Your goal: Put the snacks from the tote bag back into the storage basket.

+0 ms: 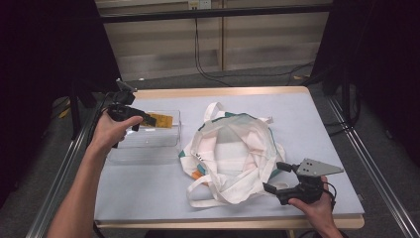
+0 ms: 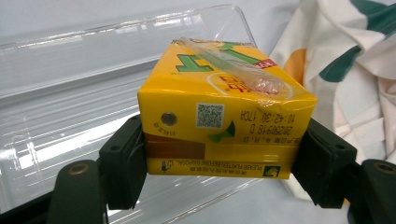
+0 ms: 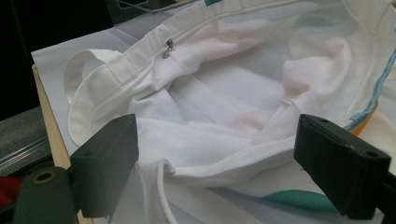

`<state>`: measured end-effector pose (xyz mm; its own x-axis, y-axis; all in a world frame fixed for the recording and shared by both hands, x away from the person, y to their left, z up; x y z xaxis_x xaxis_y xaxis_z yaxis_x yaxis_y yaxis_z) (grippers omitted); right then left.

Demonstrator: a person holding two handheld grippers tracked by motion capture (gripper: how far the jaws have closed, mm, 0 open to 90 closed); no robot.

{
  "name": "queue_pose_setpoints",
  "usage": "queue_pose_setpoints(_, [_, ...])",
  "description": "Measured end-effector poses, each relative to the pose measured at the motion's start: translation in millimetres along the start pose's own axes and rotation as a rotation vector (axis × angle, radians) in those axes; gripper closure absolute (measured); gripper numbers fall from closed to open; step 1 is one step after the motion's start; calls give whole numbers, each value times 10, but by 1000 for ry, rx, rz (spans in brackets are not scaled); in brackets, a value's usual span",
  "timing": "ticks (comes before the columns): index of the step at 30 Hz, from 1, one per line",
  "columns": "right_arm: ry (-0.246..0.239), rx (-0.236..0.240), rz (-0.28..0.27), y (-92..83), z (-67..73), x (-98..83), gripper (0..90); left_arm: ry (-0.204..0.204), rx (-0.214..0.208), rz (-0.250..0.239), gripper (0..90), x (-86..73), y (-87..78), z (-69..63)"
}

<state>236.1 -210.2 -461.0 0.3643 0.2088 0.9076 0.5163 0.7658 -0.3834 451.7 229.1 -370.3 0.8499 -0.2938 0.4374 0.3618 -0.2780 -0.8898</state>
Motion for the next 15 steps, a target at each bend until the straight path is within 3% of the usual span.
queue_pose_setpoints(2, [1, -3, 0, 1, -2, 0, 139, -20, 1, 6, 275, 13, 38, -16])
queue_pose_setpoints(15, [-1, 3, -6, -8, 6, 5, 136, -27, 47, 94, 276, 139, 137, -29])
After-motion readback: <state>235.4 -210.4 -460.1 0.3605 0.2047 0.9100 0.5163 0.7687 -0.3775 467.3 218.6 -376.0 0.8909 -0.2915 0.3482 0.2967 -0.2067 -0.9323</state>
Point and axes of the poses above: each handheld gripper's, and its own axes: y roughly forward along the jaws, x roughly out of its top, z roughly to its left, the point moved 4 cm from there along y, roughly forward along the jaws, and after that the axes turned 7 degrees about x, right-handed, at the moved point
